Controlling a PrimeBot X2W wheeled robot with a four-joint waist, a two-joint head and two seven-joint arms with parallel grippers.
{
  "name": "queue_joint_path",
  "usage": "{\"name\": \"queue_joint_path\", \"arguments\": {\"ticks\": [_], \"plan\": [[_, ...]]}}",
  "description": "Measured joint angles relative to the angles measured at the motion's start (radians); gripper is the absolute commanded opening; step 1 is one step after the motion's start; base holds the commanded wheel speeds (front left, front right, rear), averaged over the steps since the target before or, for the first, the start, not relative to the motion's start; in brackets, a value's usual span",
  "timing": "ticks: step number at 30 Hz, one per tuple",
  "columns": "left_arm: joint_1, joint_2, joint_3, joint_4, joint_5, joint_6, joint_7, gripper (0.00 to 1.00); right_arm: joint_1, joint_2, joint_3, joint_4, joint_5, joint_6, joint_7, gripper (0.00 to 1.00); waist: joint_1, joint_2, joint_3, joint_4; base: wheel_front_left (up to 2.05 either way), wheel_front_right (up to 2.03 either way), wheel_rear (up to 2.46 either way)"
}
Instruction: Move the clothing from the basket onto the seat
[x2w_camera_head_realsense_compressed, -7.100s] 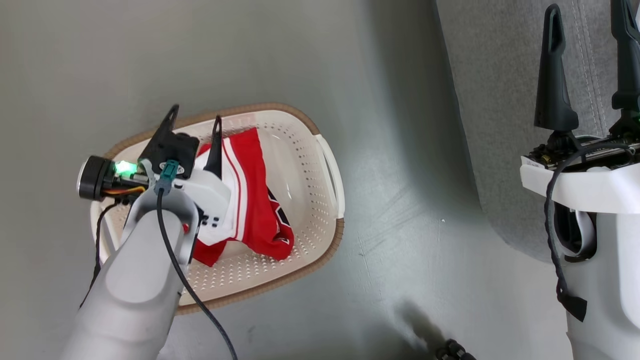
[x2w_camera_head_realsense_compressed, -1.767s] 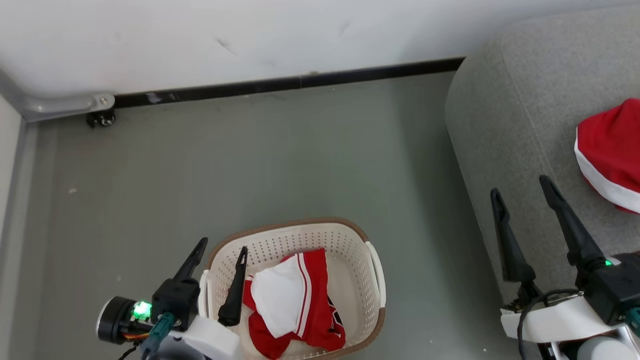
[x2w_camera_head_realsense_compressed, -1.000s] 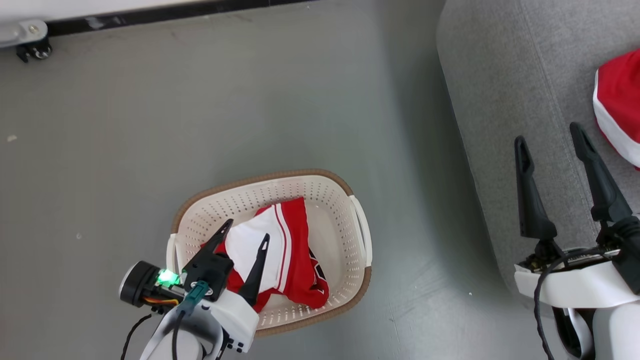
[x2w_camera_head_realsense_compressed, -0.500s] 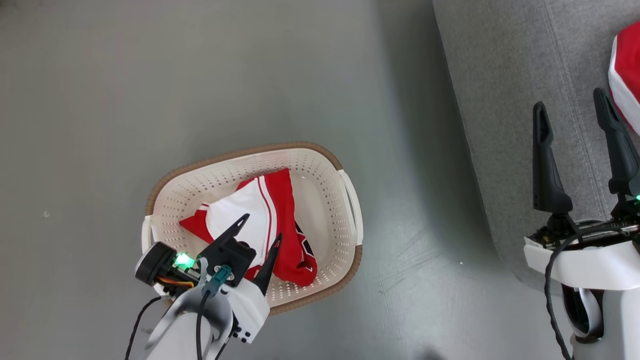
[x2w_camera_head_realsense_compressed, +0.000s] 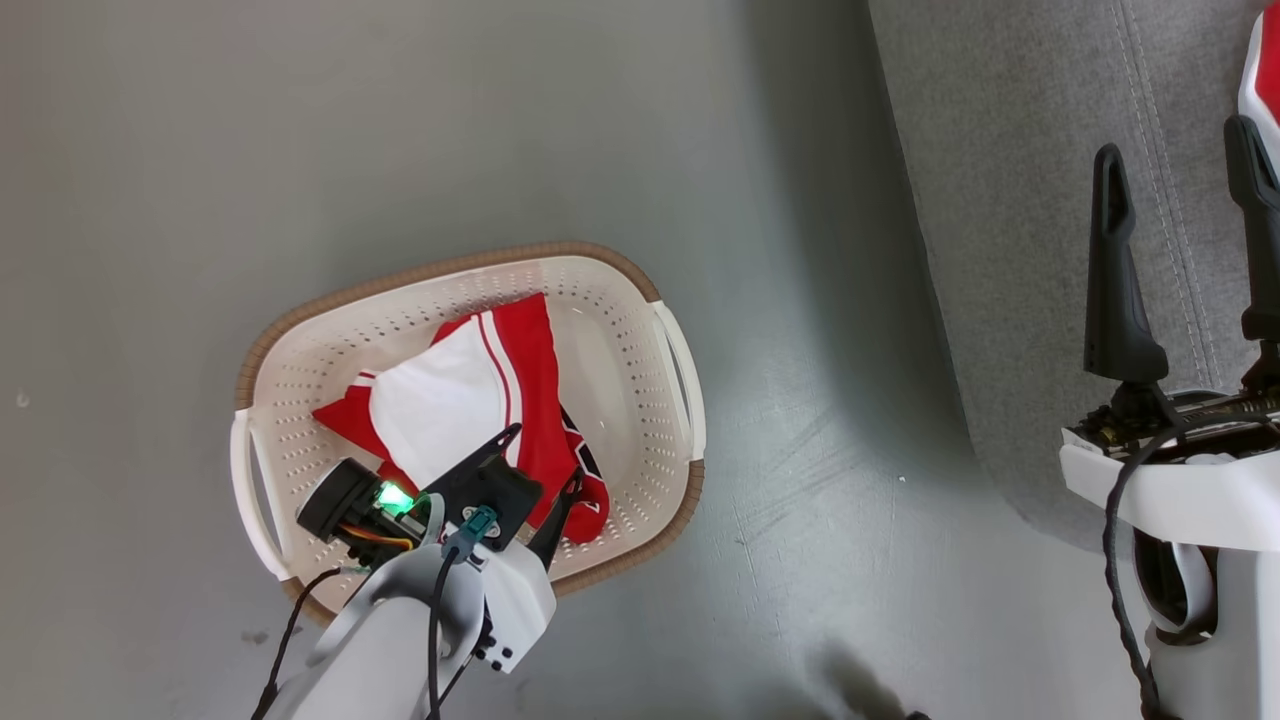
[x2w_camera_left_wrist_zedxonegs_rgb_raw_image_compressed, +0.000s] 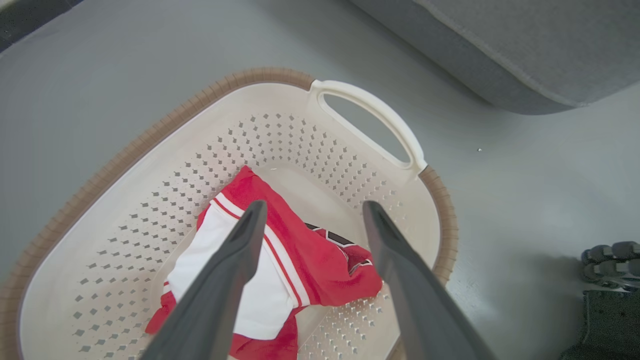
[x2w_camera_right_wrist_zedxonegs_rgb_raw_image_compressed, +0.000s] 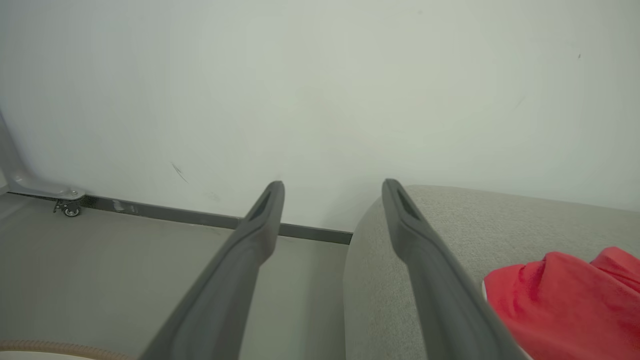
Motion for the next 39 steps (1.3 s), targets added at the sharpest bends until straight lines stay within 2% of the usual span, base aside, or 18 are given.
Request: {"name": "queue_joint_path", "arguments": {"ticks": [29,39], "plan": [[-0.125,-0.03,-0.049,0.179,0.032,-0.018,0.023,1.0,-0.109,0.0,0.031,0.061,0.031,0.0,-0.045,1.0,0.0,0.0,0.13,-0.067,0.0,0.0,0.0],[-0.17,-0.031,-0.029,0.249,0.029,-0.017,0.054,1.0,-0.124,0.0,0.027,0.082,0.037,0.0,-0.052,1.0,0.0,0.0,0.175,-0.09,0.0,0.0,0.0]]}}
